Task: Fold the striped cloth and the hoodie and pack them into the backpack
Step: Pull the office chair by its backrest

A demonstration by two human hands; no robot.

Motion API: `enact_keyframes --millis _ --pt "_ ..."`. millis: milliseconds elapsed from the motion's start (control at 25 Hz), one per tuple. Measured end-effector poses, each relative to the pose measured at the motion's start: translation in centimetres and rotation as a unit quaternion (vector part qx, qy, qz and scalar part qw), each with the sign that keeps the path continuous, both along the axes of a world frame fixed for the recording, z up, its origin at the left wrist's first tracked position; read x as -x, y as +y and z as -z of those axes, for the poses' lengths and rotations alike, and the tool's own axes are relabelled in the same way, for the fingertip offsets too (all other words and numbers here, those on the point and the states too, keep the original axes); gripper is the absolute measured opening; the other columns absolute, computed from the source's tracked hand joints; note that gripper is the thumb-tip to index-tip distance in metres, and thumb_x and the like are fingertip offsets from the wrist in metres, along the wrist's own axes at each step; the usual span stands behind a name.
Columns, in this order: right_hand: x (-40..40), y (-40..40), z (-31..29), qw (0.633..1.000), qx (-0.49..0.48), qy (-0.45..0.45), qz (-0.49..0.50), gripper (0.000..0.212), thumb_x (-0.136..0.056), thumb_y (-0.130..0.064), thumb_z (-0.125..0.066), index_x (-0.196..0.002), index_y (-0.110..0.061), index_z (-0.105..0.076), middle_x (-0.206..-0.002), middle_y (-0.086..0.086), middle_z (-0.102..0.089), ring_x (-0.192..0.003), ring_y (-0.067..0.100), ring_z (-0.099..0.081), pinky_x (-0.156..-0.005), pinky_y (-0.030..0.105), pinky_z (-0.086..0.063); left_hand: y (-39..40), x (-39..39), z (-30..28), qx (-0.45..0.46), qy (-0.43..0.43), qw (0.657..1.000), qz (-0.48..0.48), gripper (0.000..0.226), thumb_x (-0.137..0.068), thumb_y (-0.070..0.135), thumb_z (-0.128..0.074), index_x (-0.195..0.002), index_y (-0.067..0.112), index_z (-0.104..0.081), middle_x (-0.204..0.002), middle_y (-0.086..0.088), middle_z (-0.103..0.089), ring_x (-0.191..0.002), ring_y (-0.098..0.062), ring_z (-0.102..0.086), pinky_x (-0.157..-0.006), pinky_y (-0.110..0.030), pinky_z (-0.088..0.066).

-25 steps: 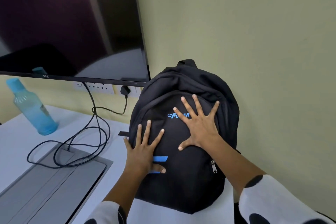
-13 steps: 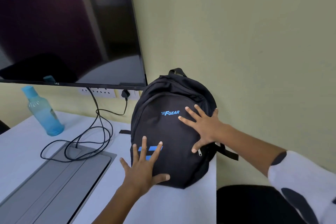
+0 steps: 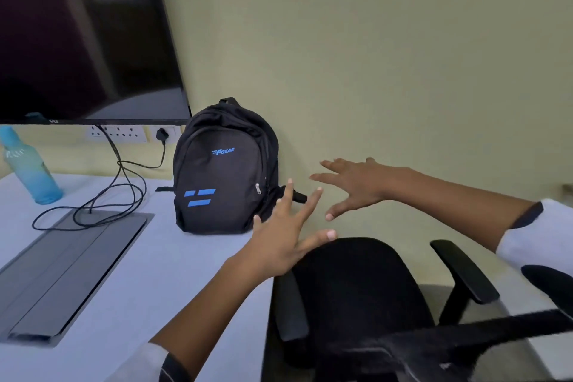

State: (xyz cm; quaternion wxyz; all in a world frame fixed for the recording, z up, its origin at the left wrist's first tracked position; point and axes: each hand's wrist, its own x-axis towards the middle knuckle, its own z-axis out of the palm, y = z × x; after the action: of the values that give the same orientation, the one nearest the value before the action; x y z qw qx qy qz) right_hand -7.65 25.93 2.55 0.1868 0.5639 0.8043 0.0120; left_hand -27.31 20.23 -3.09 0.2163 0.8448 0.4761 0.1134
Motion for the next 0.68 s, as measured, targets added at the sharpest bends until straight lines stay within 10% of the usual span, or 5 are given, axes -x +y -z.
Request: enact_keyframes --millis 320,680 --pt "-10.4 -17.0 1.1 0.988 0.01 0.114 0.1 0.076 -0.086 -0.063 -0.049 -0.149 -0.043 -0.012 -0.161 -0.004 -0.007 -0.147 0.016 -0.013 -0.111 0.059 -0.02 -13.9 -10.1 -0.3 0.097 -0.02 0.986 0.134 0.082 -0.073 0.084 -0.029 -0.143 0.053 0.0 -0.159 0.001 0.012 -0.145 -0.025 -0.016 -0.113 -0.059 -0.012" --pt "-21.2 -26.5 4.0 0.946 0.061 0.268 0.17 0.12 -0.044 -0.102 -0.034 -0.147 -0.043 -0.019 -0.154 -0.012 -0.029 -0.14 0.013 -0.031 -0.115 0.038 -0.027 -17.8 -16.1 1.1 0.055 0.17 0.979 0.095 0.12 -0.063 0.079 -0.058 -0.148 0.034 0.013 -0.159 -0.008 -0.004 -0.146 -0.029 -0.007 -0.112 -0.063 -0.005"
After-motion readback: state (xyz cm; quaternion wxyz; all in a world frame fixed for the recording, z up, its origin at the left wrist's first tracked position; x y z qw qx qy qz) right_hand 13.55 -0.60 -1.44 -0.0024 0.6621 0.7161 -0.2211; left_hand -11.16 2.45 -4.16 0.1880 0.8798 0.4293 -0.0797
